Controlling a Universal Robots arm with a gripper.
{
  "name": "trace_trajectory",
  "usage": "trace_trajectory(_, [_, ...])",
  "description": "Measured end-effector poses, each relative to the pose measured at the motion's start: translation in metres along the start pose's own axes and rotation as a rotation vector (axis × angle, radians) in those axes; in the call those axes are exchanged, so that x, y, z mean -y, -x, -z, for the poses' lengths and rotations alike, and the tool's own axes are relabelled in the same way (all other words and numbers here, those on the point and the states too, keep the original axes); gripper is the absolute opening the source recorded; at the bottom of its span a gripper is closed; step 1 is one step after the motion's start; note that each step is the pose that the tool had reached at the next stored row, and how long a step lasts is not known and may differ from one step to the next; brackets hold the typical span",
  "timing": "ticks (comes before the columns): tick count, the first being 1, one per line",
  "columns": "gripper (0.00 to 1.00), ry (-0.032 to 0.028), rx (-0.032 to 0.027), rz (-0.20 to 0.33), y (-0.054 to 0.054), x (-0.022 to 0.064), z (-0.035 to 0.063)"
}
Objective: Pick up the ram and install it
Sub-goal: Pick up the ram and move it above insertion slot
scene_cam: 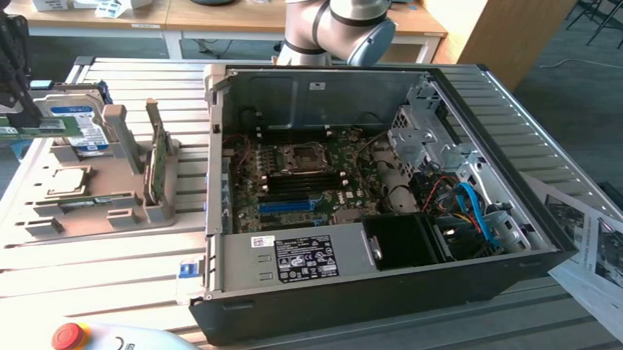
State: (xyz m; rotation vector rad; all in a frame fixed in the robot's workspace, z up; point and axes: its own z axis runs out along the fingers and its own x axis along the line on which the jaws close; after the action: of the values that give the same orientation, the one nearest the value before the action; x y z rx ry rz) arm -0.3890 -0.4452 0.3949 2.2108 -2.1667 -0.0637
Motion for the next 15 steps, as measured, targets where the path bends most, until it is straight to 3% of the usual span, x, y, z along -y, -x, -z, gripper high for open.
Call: trace_trajectory(15, [0.12, 0.0068, 0.0001, 0.0, -0.005, 0.0188, 0.0013])
